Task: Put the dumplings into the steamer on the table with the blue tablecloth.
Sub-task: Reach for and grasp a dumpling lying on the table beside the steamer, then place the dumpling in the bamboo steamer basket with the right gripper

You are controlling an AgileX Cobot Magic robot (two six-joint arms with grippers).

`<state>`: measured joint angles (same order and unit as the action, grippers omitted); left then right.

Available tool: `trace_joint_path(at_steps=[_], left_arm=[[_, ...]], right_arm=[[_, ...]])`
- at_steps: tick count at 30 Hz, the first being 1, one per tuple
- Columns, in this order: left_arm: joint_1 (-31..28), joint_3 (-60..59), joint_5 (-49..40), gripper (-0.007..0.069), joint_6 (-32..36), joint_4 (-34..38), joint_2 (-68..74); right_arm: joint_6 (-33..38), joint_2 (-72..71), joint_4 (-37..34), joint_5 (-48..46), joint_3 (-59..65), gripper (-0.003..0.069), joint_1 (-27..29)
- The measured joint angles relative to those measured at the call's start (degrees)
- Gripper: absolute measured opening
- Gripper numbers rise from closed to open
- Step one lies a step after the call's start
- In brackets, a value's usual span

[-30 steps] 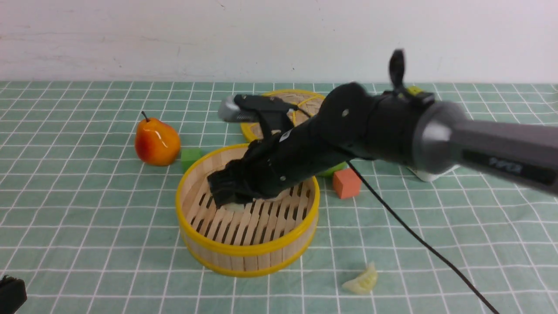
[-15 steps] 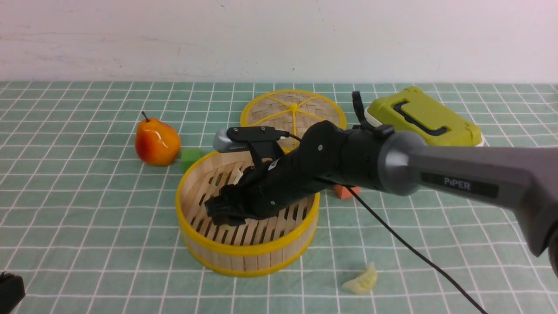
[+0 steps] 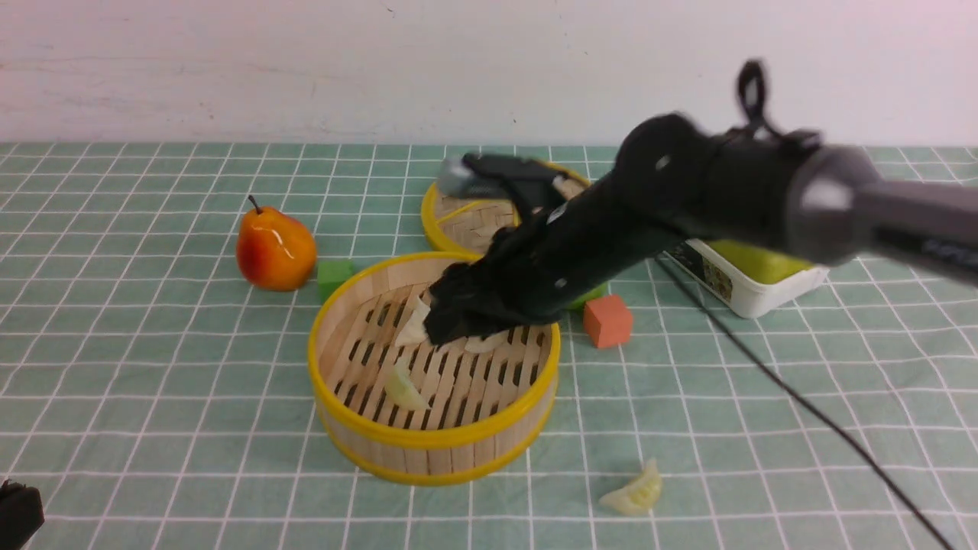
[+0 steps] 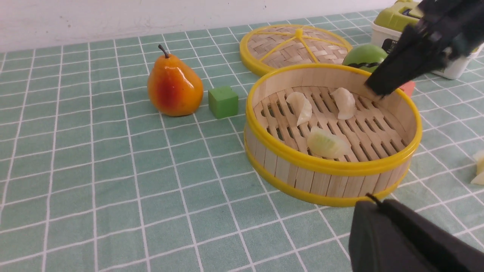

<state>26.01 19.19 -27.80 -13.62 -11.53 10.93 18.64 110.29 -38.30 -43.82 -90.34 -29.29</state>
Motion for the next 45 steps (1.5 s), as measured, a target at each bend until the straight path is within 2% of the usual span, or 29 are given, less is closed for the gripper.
trace_joint_path(at_steps=[3,4,5,6,9,12,18,23,26,32,37,40,45], left_arm=[[0.0,0.0,0.0,-0.001,0.0,0.0,0.0],[0.0,0.0,0.1,-0.001,0.0,0.0,0.0],[0.0,0.0,0.11,-0.001,0.0,0.0,0.0],[0.0,0.0,0.18,-0.0009,0.0,0.0,0.0],[0.0,0.0,0.18,-0.0009,0.0,0.0,0.0],[0.0,0.0,0.18,-0.0009,0.0,0.0,0.0],[0.0,0.0,0.18,-0.0007,0.0,0.0,0.0],[0.0,0.0,0.18,-0.0003,0.0,0.0,0.0],[0.0,0.0,0.18,-0.0003,0.0,0.0,0.0],[0.0,-0.05,0.18,0.0,0.0,0.0,0.0],[0.0,-0.05,-0.05,0.0002,0.0,0.0,0.0],[0.0,-0.05,-0.22,0.0002,0.0,0.0,0.0],[0.0,-0.05,-0.26,0.0004,0.0,0.0,0.0]], right_arm=[[-0.13,-5.17,6.68,-8.88,-0.05,0.0429,2.04],[1.0,-6.71,11.54,-14.41,-0.05,0.0429,2.07],[1.0,-6.71,11.54,-14.41,-0.05,0.0429,2.07],[3.26,-7.65,16.35,-20.36,1.06,0.0427,1.73],[5.46,-7.99,20.78,-23.85,5.29,0.0421,1.27],[8.17,-7.89,23.07,-18.9,12.94,0.0419,0.78],[22.3,-7.89,27.22,-6.66,22.57,0.0419,-1.32],[31.24,-7.76,27.34,-0.14,23.35,0.0419,-2.19],[33.53,-6.78,27.41,1.68,23.35,0.0417,-2.19],[34.47,-3.3,28.07,0.99,23.35,0.0367,-2.19],[34.75,-2.17,28.13,-0.24,23.35,0.0203,-2.19],[32.58,-2.33,28.33,-1.93,23.35,0.0202,-2.19],[23.35,-3.85,28.89,-7.22,21.48,0.0201,-2.19]])
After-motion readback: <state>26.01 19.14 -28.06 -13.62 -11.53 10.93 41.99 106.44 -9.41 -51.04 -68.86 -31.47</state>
